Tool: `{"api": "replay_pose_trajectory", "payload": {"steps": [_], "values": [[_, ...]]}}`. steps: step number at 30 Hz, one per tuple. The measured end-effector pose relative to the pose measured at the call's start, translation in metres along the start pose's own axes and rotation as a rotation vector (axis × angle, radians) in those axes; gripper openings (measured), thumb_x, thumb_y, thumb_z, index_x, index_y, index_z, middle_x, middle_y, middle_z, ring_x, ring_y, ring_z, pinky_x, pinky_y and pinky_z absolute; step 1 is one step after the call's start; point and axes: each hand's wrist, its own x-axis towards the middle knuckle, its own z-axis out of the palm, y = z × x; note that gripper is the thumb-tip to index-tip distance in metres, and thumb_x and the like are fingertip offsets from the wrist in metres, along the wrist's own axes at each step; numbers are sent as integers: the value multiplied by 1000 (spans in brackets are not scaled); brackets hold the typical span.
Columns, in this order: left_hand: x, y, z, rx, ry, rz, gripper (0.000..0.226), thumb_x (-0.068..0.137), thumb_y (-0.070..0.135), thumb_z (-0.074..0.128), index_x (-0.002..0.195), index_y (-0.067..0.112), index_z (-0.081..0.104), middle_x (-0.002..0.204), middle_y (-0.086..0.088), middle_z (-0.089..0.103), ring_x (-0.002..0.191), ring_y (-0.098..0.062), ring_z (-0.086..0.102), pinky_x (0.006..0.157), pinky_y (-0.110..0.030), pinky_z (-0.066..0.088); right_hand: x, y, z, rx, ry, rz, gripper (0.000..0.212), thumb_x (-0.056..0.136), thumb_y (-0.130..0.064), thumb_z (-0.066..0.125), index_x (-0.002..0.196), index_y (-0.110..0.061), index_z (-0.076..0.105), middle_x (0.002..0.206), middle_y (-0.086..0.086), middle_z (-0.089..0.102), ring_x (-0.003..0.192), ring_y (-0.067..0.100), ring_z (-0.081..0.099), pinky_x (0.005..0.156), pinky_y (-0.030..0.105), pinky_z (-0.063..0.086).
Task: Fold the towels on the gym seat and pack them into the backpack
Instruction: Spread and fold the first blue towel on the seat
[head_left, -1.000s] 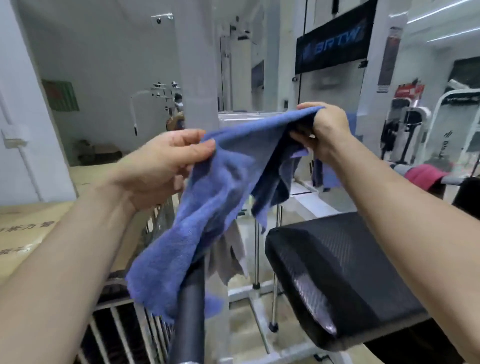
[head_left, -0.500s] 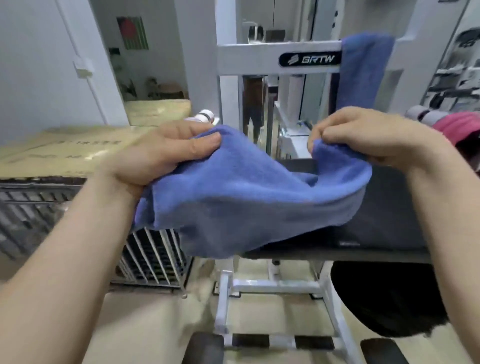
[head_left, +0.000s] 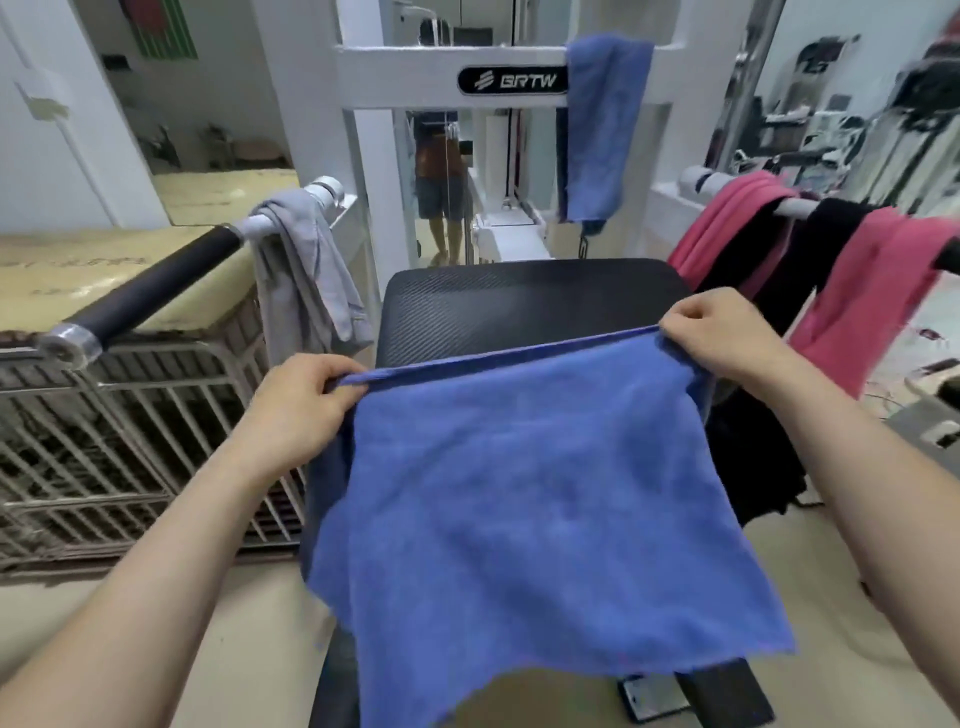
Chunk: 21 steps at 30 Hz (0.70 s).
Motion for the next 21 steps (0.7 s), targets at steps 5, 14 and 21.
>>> {"api": "replay_pose_trajectory", "payload": {"steps": [5,14,21], "values": [[46,1,21,442,253,132,15,91,23,55,82,17,65,83,-12,66,85,-37,59,61,-40,44,39,26,4,-152,252,-47,24,85,-20,48,88,-14,71,98,14,71,94,37,62,76,39,47],[200,9,59,461,464,-73,16,89,9,47,87,8,63,95,-20,61,89,-42,56,61,-41,38,171,47,43,-237,248,-139,24,91,-17,49,89,-2,68,96,22,69,91,42,60,72,39,42],[239,23,85,468,423,-250,43,84,6,55,125,14,53,126,-18,48,117,-37,43,90,-48,40,241,49,58,-225,147,-203,38,87,-15,55,123,-6,56,115,27,56,109,43,51,90,42,40]]}}
